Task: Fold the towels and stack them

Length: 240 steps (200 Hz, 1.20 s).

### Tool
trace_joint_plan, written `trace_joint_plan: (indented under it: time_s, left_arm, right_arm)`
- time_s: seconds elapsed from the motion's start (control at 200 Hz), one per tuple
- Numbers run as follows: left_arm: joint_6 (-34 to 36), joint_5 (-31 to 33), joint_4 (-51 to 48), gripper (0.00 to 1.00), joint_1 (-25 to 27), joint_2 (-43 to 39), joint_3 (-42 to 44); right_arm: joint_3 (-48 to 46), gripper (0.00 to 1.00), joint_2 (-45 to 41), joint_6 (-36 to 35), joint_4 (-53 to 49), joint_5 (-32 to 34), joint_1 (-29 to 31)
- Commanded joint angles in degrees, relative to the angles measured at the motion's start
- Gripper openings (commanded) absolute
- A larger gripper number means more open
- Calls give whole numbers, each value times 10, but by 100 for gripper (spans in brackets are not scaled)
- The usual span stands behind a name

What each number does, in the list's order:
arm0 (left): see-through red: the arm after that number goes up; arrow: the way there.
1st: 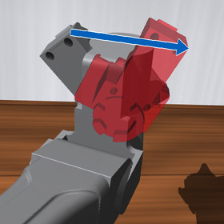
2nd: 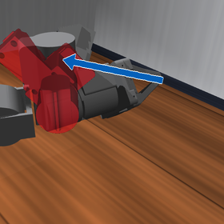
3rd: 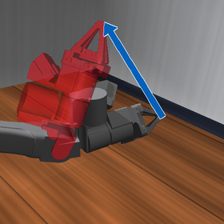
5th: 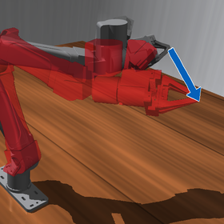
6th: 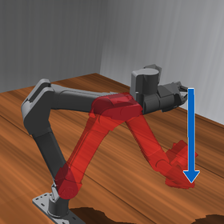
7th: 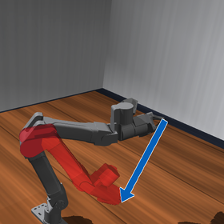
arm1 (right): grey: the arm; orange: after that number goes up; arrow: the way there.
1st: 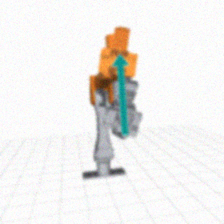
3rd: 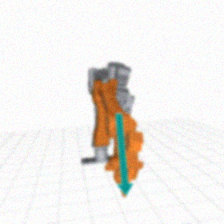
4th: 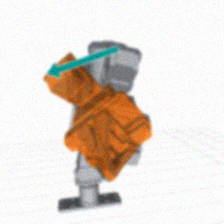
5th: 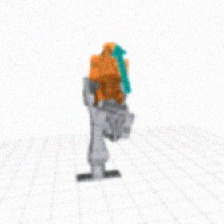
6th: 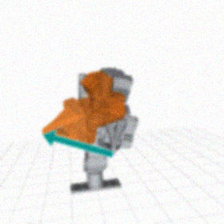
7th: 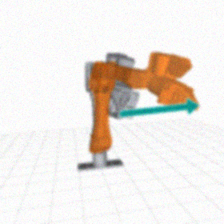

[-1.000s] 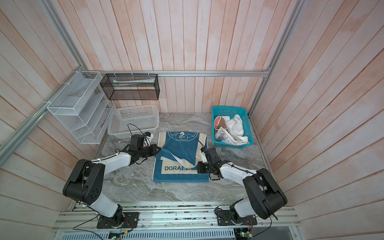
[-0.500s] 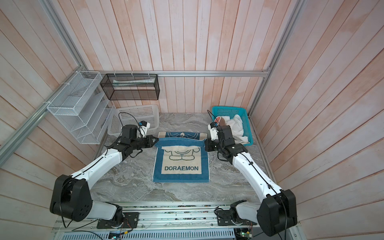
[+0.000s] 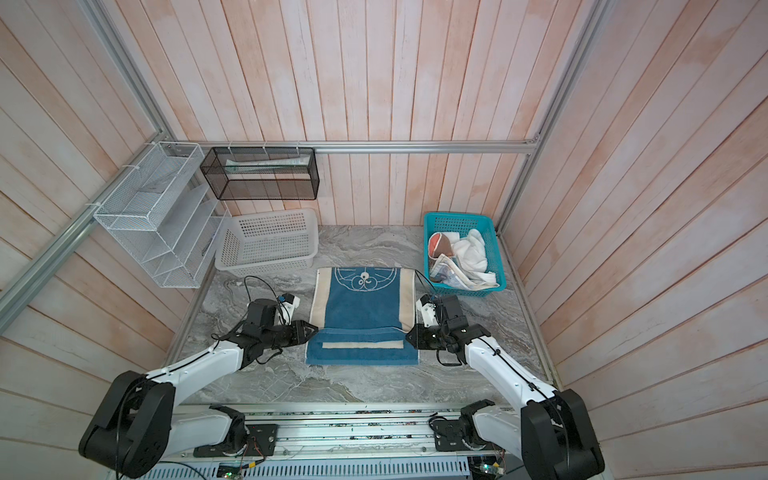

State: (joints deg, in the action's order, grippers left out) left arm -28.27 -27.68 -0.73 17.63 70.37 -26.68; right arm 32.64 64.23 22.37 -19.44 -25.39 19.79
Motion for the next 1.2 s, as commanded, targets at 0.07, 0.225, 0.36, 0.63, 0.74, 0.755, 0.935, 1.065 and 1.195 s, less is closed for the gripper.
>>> trace_joint_plan:
  time_s: [0.07,0.225,0.36,0.63,0.74,0.755,0.935,1.065,1.195]
  left_arm:
    - [-36,21,-16,39,-7,-102,26]
    - [-77,23,-42,39,-25,-134,24]
    - [-157,45,-78,39,-36,-97,-12]
    - [-154,44,-58,36,-24,59,-104]
    - [-124,47,-95,36,-8,101,-131]
    - [-120,51,-103,36,-3,102,-131]
    - [-124,102,-190,32,26,59,-91]
    - [-157,136,-231,37,25,-7,-56]
    - [-183,91,-221,38,19,-18,-41]
  right_arm:
    - [-3,25,-61,69,-50,9,2]
    - [-10,28,-70,94,-47,19,1]
    - [-9,31,-52,109,-32,38,1]
    - [8,31,57,94,33,9,3]
    - [12,31,71,85,-5,29,12]
    - [11,31,68,85,-11,34,12]
    - [-7,33,15,103,-76,84,12]
    - [-14,35,-1,120,-87,83,12]
    - [-15,39,5,128,-97,103,12]
